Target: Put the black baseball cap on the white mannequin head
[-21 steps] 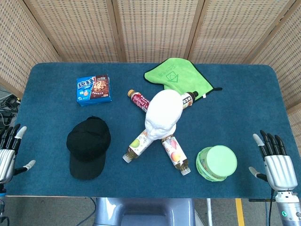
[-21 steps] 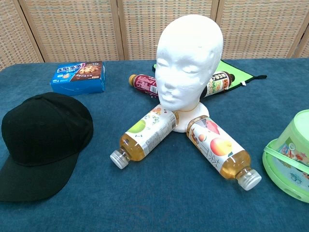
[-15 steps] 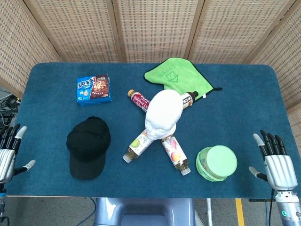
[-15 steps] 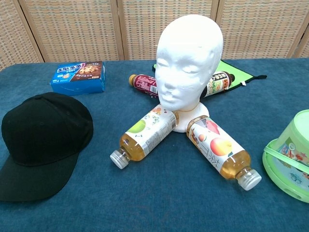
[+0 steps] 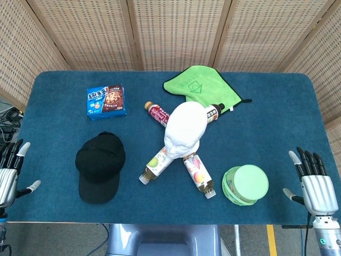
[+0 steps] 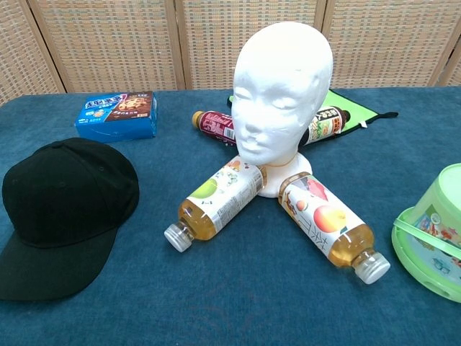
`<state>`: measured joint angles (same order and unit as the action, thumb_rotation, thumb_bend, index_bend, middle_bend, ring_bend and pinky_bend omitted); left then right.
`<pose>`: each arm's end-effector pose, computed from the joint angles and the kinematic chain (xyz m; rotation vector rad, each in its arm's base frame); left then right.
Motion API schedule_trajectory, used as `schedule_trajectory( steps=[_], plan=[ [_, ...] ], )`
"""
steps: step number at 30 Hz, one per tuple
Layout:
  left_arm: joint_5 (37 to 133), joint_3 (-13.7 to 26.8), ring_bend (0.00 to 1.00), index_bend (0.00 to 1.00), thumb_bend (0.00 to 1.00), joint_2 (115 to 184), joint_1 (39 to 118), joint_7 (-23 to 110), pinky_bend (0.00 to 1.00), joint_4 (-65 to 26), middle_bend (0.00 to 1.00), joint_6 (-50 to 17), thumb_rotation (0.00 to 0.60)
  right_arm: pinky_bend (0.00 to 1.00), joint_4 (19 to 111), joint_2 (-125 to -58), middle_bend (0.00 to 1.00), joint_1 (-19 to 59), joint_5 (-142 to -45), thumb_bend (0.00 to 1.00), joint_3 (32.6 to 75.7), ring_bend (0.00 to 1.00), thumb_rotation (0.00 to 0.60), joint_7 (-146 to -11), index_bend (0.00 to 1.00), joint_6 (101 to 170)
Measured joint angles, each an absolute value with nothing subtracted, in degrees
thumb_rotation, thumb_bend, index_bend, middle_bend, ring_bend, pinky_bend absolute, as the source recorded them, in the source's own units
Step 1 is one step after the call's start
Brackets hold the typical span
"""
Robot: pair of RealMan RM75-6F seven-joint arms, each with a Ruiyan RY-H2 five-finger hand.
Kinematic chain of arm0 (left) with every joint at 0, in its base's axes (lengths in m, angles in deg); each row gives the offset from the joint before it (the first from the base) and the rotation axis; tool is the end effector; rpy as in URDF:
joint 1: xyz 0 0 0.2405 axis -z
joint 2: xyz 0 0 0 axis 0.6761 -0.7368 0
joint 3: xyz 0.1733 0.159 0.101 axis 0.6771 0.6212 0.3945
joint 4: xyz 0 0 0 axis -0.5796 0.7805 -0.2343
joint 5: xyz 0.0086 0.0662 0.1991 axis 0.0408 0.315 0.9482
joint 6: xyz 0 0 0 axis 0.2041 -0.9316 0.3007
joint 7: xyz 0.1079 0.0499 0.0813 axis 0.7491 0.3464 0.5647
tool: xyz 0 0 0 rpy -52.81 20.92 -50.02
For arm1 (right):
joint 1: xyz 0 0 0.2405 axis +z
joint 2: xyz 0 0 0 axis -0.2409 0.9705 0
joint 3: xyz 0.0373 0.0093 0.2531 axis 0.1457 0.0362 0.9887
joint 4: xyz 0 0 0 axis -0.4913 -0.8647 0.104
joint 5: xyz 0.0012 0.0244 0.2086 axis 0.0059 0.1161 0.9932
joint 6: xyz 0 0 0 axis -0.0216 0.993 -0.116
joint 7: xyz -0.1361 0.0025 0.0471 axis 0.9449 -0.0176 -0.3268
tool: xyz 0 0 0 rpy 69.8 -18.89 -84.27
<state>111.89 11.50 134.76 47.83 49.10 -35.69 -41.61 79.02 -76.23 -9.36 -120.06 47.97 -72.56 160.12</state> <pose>-0.3054 0.1848 0.1508 -1.4013 -0.7519 -0.9060 -0.3072 -0.1839 0.1544 1.4037 -0.7508 0.9199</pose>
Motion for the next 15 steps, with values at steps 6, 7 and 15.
schedule_trajectory(
  steps=[6,7,15],
  plan=[
    [111.5,11.5,0.0,0.0,0.02,134.8,47.8,48.5,0.0,-35.2,0.0,-41.5,0.6,0.0,79.0,-76.5,0.0,-9.3,-120.2,0.03,48.0,0.0,0.6,-72.0,0.0,160.0],
    [111.5,11.5,0.0,0.0,0.02,134.8,47.7,48.5,0.0,-35.3,0.0,-41.5,0.6,0.0,78.9,-76.5,0.0,-9.3,-120.2,0.03,47.9,0.0,0.6,-71.9,0.0,160.0],
    [112.2,11.6,0.0,0.0,0.02,135.2,47.6,49.6,0.0,-35.5,0.0,-42.2,0.6,0.0,79.0,-76.4,0.0,-9.4,-120.5,0.03,47.8,0.0,0.6,-72.4,0.0,160.3]
  ],
)
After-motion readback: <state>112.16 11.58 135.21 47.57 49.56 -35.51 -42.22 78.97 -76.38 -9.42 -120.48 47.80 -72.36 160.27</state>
